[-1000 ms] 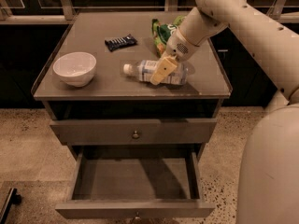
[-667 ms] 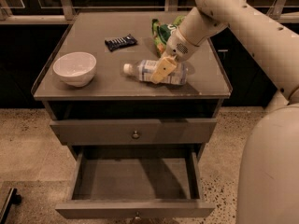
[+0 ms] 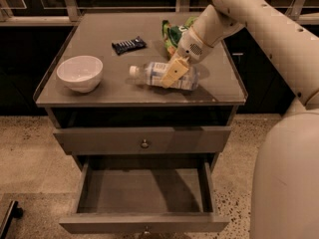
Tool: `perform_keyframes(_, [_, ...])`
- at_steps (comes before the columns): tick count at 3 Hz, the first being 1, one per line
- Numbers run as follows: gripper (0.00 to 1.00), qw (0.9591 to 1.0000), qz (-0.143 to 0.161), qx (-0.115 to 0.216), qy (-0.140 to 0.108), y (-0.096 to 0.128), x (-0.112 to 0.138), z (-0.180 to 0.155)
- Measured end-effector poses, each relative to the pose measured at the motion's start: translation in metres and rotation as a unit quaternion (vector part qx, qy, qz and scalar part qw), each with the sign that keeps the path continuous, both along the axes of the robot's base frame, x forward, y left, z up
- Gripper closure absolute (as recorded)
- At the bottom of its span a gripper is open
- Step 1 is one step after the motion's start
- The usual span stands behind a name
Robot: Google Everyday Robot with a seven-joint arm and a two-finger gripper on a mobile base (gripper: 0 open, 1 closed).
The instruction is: Place blue plastic bottle into middle drawer
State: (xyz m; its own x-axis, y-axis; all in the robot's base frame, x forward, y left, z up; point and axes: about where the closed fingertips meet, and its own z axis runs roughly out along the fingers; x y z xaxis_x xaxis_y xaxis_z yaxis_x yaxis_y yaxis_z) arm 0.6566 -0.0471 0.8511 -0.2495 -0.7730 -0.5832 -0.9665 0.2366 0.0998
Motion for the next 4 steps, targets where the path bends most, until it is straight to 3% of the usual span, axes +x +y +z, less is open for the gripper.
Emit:
perform_keyframes(1, [1.00, 0.9980, 0.005, 0.058, -0.024, -0.006, -0.027, 0.034])
perform_keyframes(2, [1.00, 0.9905, -0.020, 0.116, -0.071, -0.012, -0.074, 0.070])
perform_keyframes(3, [1.00, 0.9833, -0.058, 0.149, -0.087, -0.027, -0.121, 0.072])
perform_keyframes(4, [1.00, 0.9842, -0.094, 0.140, -0.055, -0.060, -0.147, 0.036])
